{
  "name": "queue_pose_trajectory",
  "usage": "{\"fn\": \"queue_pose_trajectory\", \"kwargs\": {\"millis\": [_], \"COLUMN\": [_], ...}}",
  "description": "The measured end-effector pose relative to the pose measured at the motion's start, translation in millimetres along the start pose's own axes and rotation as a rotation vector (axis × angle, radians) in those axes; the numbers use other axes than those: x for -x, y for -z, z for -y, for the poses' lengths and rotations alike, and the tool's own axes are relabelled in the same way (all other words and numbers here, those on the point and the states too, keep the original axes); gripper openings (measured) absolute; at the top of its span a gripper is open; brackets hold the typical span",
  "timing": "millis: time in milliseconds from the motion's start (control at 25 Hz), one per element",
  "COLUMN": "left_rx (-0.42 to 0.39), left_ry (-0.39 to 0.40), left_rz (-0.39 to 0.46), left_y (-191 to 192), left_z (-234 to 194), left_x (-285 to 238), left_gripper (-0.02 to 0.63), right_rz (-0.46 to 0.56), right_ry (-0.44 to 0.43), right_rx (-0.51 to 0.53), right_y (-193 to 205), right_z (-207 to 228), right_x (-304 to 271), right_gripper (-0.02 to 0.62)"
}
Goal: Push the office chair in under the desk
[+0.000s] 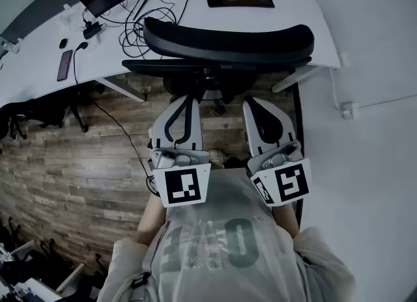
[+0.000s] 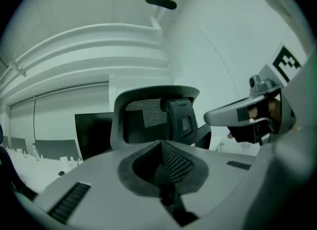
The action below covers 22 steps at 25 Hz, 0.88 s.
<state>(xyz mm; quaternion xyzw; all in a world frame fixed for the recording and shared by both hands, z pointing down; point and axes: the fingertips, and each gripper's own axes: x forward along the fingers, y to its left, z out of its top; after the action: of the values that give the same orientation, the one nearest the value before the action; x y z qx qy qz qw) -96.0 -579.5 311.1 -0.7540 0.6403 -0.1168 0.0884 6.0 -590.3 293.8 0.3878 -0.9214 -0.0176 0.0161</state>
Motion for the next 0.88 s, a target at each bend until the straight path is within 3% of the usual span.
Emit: {"fn": "queue_pose_trajectory", "kwargs": {"millis": [160, 480, 880], "left_rx": [0.044, 0.006, -0.020], "left_ry": [0.026, 0.031, 0.032], "left_rz": [0.006, 0.000, -0.011], "left_y": [0.1, 0.4, -4.8], "left_z": [11.5, 13.6, 24.1], "left_x": [-1.2, -5.7, -16.5], "left_gripper": [0.017, 0.017, 0.017], "right_rz": [-0.032, -0.030, -0.057], "right_ry": [-0.065, -0.089, -0.126], "right_rx": [-0.002, 0.033, -0.027], "right_y": [12.7, 14.8, 21.9], "right_z": [-20.5, -18.6, -14.1], "right_x": [-6.3, -12.5, -15.2], "right_gripper": [0.021, 0.020, 0.020]}}
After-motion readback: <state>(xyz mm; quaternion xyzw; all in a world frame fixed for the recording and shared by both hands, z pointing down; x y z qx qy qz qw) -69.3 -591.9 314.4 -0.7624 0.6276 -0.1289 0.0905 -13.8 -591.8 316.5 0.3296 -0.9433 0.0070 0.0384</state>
